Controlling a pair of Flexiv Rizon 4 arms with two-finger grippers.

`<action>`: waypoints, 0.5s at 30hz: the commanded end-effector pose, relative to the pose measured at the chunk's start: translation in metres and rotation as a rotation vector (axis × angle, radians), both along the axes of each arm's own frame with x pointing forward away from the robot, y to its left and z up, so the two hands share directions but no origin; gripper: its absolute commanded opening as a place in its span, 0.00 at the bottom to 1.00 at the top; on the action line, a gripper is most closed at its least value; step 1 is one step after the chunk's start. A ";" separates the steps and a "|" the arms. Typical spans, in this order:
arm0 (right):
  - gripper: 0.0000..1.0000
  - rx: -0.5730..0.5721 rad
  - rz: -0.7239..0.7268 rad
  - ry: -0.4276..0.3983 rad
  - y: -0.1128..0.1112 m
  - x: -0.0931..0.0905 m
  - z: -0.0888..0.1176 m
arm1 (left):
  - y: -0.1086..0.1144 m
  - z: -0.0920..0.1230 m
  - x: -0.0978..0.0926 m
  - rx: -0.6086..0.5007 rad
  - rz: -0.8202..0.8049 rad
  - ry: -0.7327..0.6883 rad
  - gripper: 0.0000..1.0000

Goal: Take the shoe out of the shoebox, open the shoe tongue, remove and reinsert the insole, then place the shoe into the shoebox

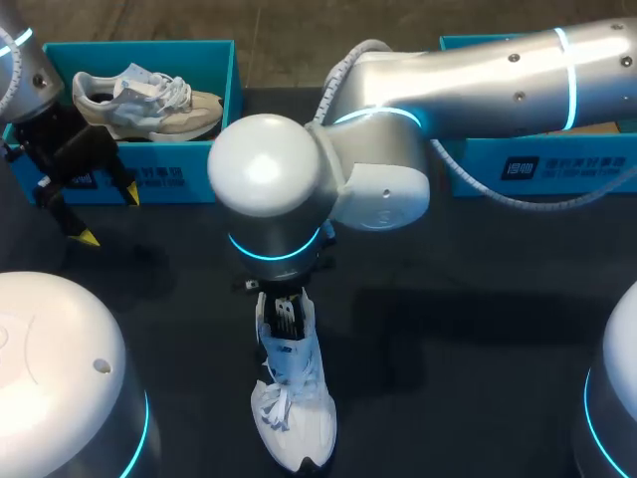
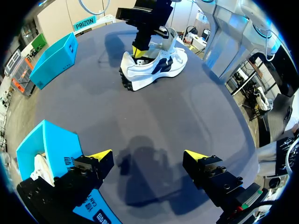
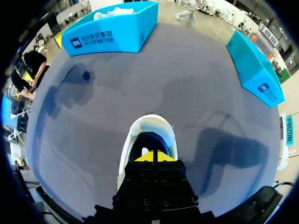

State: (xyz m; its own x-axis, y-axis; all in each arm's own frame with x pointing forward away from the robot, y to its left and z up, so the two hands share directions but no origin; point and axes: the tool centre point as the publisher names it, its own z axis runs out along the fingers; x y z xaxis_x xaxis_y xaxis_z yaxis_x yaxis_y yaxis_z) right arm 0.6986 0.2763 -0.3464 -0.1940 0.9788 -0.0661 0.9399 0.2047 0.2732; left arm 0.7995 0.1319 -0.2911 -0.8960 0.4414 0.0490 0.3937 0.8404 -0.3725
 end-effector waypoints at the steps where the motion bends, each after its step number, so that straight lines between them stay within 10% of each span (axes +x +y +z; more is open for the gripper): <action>1: 0.00 -0.053 -0.191 -0.121 0.011 -0.008 -0.011 | 0.000 0.000 -0.001 0.004 0.001 -0.001 1.00; 15: 0.00 -0.186 -0.269 -0.204 0.012 -0.015 -0.006 | 0.000 0.000 -0.001 0.004 0.001 -0.001 1.00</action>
State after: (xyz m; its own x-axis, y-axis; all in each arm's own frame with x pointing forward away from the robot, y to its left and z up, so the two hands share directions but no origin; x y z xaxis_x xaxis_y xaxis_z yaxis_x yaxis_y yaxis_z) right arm 0.6941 0.2816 -0.3517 -0.2428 0.9490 -0.2010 0.9142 0.2932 0.2799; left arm 0.7994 0.1319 -0.2910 -0.8960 0.4413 0.0489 0.3936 0.8404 -0.3725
